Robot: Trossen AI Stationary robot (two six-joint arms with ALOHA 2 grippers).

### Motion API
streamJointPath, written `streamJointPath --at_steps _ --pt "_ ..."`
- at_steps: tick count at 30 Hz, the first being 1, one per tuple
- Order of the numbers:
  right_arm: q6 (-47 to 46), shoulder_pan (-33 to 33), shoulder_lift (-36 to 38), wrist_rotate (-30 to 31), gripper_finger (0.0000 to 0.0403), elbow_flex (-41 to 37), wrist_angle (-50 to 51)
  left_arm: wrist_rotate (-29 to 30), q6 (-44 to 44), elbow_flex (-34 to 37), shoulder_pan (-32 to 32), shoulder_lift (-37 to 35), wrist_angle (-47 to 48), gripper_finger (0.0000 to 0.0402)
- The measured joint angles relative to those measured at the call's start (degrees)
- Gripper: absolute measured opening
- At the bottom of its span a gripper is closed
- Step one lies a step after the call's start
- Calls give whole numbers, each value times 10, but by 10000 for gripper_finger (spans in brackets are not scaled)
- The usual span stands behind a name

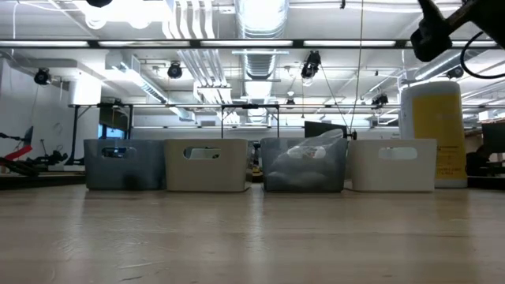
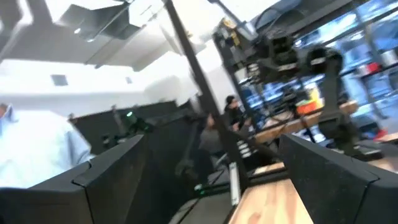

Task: Pick & Place Travel size toiletries
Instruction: Return to Home Position

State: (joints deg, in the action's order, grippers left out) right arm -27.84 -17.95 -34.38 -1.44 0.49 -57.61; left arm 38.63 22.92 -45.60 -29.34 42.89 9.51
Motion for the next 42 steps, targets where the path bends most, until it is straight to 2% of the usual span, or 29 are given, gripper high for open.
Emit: streamJointPath --at_steps 8,13,23,27,35,42 --pt "29 4 53 -89 364 0 107 0 0 0 0 -1 0 236" --pt "15 5 83 -90 364 0 190 0 0 0 0 2 0 236" --pt "33 10 112 -91 364 0 187 -1 0 0 0 2 0 236" --pt "30 33 115 -85 363 0 188 -2 0 0 1 2 0 236" --pt "-25 59 114 -2 364 0 188 -2 0 0 1 2 0 236" --pt "-24 59 114 0 364 0 188 -2 0 0 1 2 0 236"
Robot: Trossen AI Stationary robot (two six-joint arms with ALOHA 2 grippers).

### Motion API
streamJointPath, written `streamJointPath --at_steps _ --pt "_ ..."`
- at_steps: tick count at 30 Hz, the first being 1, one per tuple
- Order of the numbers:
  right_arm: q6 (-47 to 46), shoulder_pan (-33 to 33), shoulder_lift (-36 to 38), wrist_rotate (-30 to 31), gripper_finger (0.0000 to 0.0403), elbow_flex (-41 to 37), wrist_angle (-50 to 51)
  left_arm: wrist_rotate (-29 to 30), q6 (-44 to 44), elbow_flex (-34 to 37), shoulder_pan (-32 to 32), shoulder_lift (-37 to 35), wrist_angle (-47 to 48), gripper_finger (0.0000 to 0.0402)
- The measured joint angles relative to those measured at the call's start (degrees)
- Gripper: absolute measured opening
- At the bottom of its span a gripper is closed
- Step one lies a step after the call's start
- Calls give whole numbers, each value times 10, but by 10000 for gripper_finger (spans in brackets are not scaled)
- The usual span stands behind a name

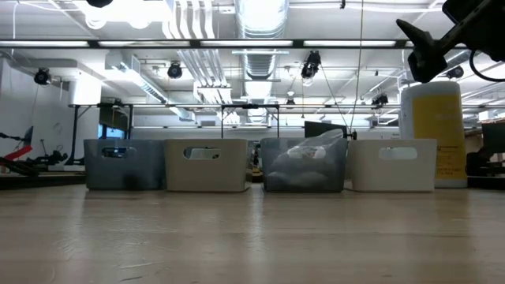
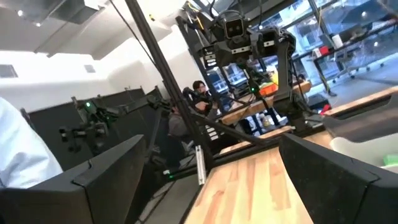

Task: Pick & Place Travel size toiletries
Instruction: Return to Home Position

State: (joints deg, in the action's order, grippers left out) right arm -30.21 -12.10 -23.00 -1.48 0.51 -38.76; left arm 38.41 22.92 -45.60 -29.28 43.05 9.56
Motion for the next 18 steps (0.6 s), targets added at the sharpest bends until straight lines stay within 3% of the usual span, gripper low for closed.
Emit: streamJointPath --at_steps 9,18 --pt "182 0 2 0 363 0 6 0 0 0 0 0 0 236" --pt "185 -11 164 -46 364 0 159 0 0 0 0 0 0 236"
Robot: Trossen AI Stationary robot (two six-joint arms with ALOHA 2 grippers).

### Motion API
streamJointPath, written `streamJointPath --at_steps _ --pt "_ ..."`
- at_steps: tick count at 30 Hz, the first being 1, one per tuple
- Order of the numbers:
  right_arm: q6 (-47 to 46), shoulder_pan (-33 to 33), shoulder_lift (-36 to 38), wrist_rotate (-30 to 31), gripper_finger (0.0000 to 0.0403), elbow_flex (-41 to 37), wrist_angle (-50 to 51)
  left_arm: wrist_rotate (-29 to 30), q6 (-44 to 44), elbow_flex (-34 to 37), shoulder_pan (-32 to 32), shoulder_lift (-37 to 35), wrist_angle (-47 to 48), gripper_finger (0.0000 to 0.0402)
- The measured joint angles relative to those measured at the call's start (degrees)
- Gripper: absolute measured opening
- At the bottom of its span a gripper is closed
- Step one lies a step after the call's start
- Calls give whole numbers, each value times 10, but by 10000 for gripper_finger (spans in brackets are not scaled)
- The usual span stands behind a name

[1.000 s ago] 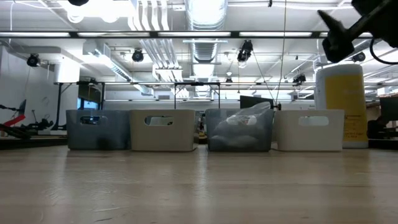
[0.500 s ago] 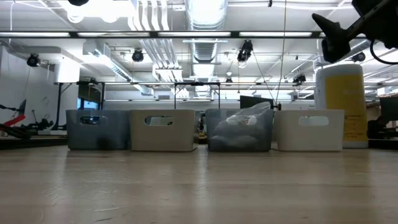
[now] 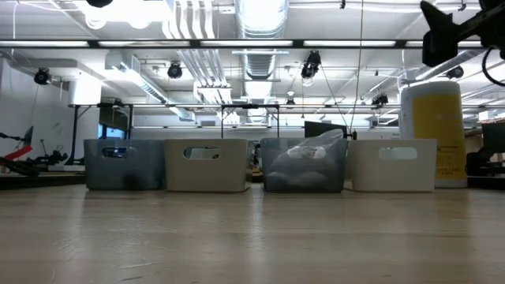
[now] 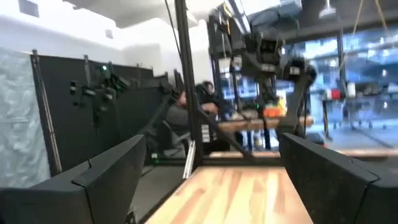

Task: Pick & Place Travel size toiletries
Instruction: Return to Home Position

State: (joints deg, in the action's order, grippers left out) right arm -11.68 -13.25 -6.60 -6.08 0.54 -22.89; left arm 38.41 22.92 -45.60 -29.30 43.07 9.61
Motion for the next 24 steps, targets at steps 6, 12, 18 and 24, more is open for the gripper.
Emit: streamJointPath --at_steps 6,12,18,24 --pt "26 41 65 -17 364 0 77 0 0 0 0 0 0 236" --pt "18 55 65 -14 364 0 123 0 0 0 0 0 0 236" --pt "58 61 65 -13 364 0 169 0 0 0 0 0 1 236" --pt "83 83 66 -13 364 0 187 0 0 0 0 0 1 236"
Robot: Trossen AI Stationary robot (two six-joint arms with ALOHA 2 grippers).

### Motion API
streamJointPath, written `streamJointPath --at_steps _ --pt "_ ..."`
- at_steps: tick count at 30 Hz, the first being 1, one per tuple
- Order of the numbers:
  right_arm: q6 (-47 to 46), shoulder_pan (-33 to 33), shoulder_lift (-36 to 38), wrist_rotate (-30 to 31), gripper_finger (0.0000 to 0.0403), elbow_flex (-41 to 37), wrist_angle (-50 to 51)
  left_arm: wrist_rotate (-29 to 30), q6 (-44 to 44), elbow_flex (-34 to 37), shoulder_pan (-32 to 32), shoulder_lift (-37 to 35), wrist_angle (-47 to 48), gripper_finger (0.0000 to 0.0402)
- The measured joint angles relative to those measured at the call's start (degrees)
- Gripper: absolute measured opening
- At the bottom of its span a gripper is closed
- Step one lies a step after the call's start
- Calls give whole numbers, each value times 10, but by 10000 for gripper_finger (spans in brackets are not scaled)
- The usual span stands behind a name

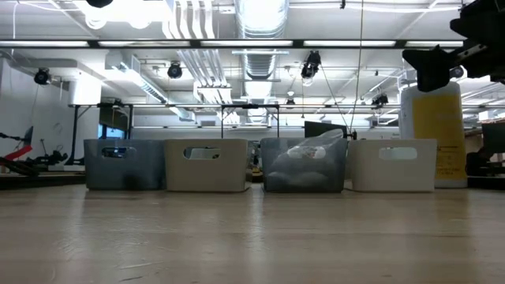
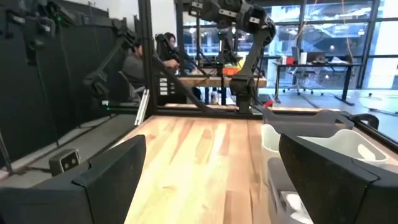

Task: Pick & Place Travel size toiletries
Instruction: Return to Home Position

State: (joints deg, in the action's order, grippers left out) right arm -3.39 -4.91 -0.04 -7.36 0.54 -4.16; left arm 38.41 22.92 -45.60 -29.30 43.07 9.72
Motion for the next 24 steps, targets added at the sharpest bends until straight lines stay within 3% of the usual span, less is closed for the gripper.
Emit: streamJointPath --at_steps 10,24 --pt "-47 5 -10 0 364 0 -3 0 0 0 0 0 0 236" --pt "-46 5 -12 0 364 0 -3 0 0 0 0 0 0 236"
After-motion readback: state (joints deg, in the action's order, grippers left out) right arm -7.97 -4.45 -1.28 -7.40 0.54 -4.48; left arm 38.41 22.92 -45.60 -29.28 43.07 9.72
